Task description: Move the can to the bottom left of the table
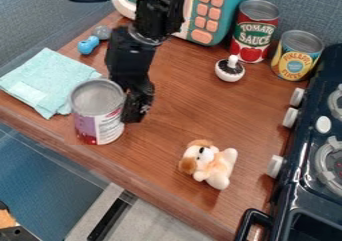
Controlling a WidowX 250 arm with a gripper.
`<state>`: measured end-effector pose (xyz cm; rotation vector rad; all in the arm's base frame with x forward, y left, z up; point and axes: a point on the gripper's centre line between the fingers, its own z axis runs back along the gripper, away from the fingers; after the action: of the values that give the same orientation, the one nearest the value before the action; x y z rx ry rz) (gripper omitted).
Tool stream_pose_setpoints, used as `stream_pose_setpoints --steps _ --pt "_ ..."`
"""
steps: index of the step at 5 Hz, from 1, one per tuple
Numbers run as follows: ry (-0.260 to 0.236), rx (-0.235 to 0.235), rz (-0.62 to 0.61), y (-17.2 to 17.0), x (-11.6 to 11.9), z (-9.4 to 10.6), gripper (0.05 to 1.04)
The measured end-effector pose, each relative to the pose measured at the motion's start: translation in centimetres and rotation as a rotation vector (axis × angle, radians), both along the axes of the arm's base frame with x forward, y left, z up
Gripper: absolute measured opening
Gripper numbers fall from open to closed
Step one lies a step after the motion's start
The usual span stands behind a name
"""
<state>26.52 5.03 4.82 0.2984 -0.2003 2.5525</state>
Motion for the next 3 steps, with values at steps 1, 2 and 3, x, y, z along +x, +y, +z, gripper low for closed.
stream_pose_setpoints --steps 1,2,3 --pt "-0.050 -0.006 0.001 -0.1 0.4 1.2 0.999" --pt "-0.111 -0.026 -0.021 -0.4 1.4 2.3 0.999" --pt "-0.176 -0.035 -0.068 -1.2 3.1 3.9 0.999"
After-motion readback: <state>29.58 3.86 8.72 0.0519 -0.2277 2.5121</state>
